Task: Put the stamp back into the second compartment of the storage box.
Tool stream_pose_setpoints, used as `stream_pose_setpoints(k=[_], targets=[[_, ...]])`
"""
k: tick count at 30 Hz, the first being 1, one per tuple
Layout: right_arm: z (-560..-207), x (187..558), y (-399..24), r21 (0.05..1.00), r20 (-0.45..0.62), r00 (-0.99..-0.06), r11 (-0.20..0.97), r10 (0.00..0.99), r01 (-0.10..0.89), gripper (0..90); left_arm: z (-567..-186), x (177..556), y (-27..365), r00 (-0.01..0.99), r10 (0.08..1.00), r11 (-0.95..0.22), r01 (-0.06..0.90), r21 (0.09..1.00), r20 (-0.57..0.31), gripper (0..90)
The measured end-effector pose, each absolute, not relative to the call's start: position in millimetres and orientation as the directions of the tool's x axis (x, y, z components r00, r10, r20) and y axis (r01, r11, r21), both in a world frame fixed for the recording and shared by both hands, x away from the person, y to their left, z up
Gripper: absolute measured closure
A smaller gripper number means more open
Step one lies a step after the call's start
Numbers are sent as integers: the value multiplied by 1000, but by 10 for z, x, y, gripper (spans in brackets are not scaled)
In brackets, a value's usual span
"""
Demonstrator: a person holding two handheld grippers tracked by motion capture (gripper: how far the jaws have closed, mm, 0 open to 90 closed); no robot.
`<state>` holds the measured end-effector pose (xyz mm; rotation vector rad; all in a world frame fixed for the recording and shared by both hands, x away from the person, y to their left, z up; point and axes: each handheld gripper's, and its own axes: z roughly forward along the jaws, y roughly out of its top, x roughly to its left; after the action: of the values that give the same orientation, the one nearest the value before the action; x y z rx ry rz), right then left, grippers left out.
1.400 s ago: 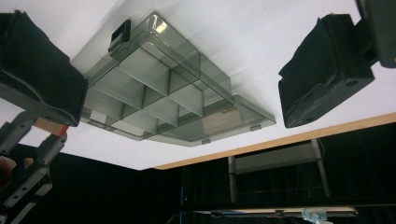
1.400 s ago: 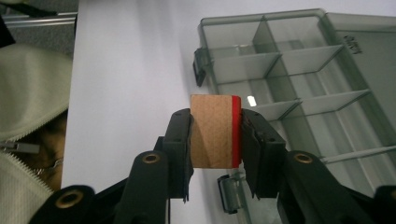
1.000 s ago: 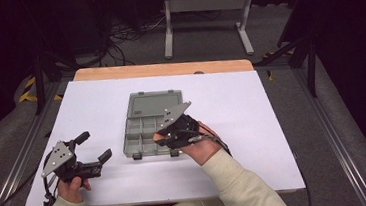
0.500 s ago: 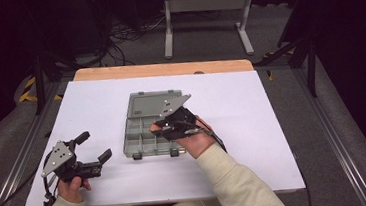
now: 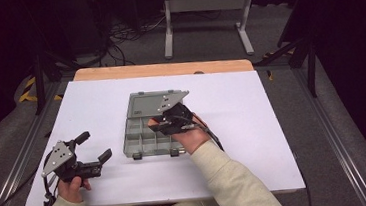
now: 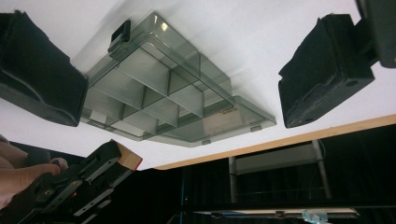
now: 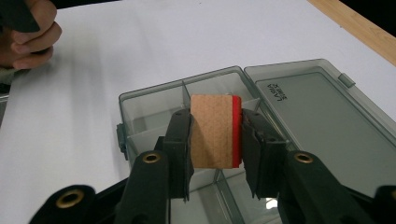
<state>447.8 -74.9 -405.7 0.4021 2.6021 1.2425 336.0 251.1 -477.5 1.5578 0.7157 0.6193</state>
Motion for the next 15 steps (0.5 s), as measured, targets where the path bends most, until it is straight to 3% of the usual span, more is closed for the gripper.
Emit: stream_pose_setpoints(k=[15], targets=[[-4132,4585,-655,792,-82,-926,588,368,163,653,-4774,3364,2516,665,747,-61,90,994,-14,23]])
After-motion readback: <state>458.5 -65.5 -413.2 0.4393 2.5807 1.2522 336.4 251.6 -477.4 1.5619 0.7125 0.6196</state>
